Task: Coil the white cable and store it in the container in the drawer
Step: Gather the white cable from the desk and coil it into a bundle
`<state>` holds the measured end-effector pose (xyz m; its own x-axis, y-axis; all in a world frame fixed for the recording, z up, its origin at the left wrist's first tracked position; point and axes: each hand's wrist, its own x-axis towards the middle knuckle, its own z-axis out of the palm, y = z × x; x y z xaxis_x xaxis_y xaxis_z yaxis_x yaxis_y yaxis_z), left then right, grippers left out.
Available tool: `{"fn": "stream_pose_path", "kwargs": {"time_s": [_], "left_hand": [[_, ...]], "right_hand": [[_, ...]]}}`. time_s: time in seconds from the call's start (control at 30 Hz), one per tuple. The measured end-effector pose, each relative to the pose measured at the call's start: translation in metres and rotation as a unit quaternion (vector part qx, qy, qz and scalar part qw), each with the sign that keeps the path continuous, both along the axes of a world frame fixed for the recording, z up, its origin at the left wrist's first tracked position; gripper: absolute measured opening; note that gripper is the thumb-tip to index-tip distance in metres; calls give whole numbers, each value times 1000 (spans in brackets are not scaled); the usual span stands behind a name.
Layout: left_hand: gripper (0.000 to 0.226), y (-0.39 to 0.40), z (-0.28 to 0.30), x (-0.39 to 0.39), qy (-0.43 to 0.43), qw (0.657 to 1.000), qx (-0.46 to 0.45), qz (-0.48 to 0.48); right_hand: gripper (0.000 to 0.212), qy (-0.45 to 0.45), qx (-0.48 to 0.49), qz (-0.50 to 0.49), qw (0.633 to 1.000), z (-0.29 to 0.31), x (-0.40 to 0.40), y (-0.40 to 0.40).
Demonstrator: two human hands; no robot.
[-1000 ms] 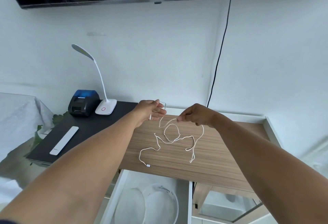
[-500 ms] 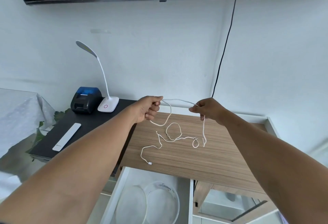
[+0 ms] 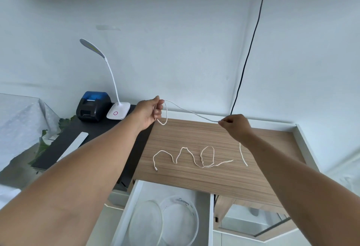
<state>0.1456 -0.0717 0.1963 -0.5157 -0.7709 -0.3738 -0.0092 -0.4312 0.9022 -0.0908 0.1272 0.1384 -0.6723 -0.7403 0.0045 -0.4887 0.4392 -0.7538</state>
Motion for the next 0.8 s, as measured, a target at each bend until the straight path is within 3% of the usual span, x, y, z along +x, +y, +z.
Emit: {"fn": "stream_pose_path", "kwargs": {"time_s": [0.1,0.2,0.3,0.4,0.63,0.73,0.8], "left_hand": [[29,12,-3,-11,-31,996,-67,-52],[32,20,-5,-18,-40,993,-88,-66],[34,28,-10,-23,-73,988,-108,-87],[35,41,-14,-28,-106,979,-107,-137],[33,47,-5,-31,-58,979,-34,-194],[36,34,8,-24,-56,979,-27,-194],[36,24,14,-19,-54,988,-18,-145]], "right_hand": [[19,-10,50,117,992,11,21,-16],[16,-113,68,214,968,24,32,-21],[17,-215,40,245,945,37,34,-25],[22,-252,-4,230,940,49,36,-29],[38,-202,-38,132,970,58,23,-33],[30,-196,-20,131,972,54,5,-25],[23,-198,-11,125,972,47,-7,-17]]}}
